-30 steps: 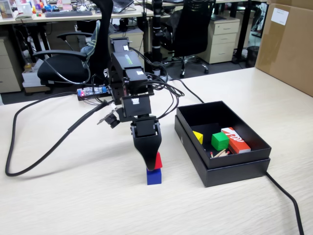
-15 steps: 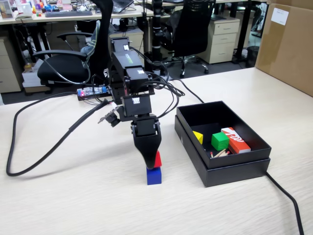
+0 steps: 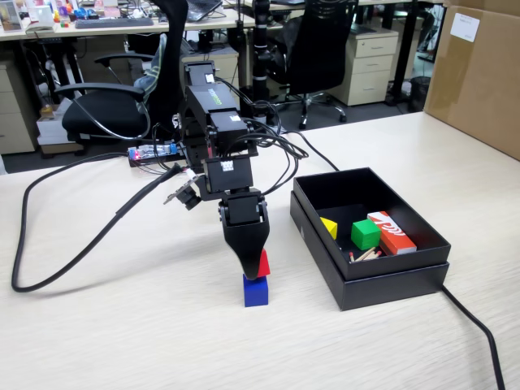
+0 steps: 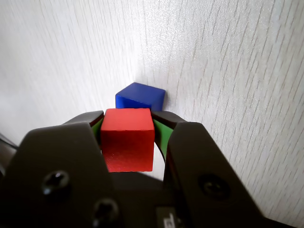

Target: Put the red cube on top of the blue cube

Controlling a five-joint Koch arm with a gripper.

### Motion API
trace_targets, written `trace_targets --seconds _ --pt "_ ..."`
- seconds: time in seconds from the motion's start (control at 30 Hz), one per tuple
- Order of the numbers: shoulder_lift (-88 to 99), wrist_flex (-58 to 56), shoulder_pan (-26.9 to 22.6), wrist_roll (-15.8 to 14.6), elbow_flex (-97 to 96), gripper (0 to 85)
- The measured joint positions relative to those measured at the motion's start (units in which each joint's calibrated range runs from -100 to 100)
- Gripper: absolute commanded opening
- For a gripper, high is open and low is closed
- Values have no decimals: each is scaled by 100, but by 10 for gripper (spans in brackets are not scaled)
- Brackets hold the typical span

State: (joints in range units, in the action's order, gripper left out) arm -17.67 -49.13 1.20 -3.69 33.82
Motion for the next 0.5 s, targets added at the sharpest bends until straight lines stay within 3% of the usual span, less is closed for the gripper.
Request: trace_targets --seconds 0.23,0.5 --pt "0 0 10 0 0 251" --pt "0 0 10 5 0 404"
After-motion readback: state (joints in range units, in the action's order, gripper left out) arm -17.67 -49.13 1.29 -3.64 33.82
